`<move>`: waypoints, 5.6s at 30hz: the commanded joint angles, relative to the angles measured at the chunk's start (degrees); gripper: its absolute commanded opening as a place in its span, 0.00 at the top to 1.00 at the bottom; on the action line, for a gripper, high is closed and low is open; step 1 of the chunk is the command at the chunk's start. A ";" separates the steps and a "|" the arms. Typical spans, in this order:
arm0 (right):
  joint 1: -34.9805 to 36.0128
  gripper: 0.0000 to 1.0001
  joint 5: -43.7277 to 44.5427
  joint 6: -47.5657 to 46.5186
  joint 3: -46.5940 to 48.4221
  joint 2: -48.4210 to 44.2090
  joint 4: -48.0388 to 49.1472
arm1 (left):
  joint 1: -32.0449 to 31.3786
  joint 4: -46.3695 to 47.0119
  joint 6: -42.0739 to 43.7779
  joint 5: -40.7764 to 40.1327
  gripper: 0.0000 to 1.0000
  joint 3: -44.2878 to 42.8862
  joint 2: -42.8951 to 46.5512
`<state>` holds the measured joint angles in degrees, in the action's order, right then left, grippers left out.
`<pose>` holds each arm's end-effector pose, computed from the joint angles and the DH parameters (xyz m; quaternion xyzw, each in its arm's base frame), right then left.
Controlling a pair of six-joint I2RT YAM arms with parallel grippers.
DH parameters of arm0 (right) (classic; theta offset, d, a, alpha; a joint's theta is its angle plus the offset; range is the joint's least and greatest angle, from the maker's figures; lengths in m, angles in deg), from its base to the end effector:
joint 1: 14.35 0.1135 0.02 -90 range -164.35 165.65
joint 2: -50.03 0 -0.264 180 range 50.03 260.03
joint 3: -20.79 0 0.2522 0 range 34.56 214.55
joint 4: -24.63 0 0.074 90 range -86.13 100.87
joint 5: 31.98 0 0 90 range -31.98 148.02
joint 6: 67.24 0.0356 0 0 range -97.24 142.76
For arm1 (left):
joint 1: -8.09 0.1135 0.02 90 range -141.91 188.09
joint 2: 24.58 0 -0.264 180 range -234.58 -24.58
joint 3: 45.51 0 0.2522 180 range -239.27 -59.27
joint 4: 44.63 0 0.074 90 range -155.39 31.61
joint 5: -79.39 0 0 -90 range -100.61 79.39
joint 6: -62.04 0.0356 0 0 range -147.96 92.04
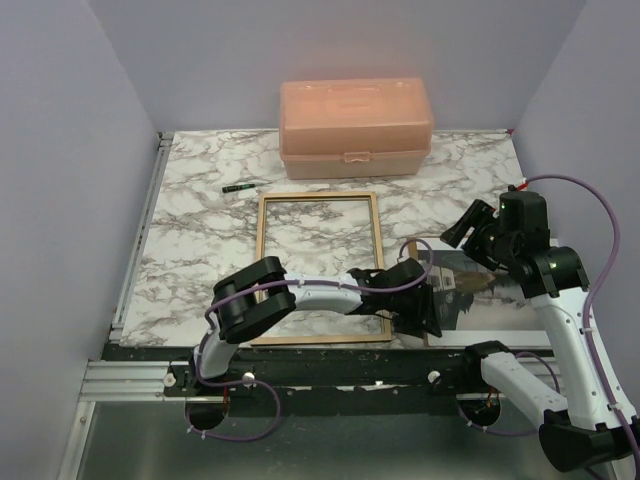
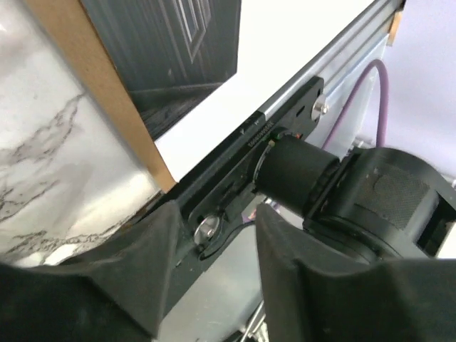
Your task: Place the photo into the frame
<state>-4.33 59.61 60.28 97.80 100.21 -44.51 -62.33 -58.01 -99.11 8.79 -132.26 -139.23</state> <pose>0.1548 0.0263 0.3563 0.2228 0.8870 0.1513 0.3750 0.1342 -0.4127 0.1645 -0.0638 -0.8984 0.4344 0.0111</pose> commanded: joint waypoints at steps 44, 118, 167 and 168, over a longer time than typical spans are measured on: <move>-0.27 0.31 -0.97 -0.58 0.04 -0.73 0.17 | -1.66 -8.92 3.39 -5.41 0.45 -12.93 -8.13; -0.29 0.31 -2.07 0.03 -1.81 -1.60 0.98 | -1.07 -7.52 -1.17 -1.84 0.39 -20.81 -17.63; -0.27 0.31 -0.17 -0.89 1.36 -0.87 -0.61 | 9.33 17.73 -5.37 -0.56 0.52 -10.96 -15.32; -0.29 0.31 -0.15 -0.83 1.36 -0.88 -0.60 | 9.33 17.68 -5.08 -0.68 0.60 -10.58 -14.61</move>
<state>-4.33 58.41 60.21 97.30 99.31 -44.33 -52.99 -41.59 -105.86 8.31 -144.75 -155.60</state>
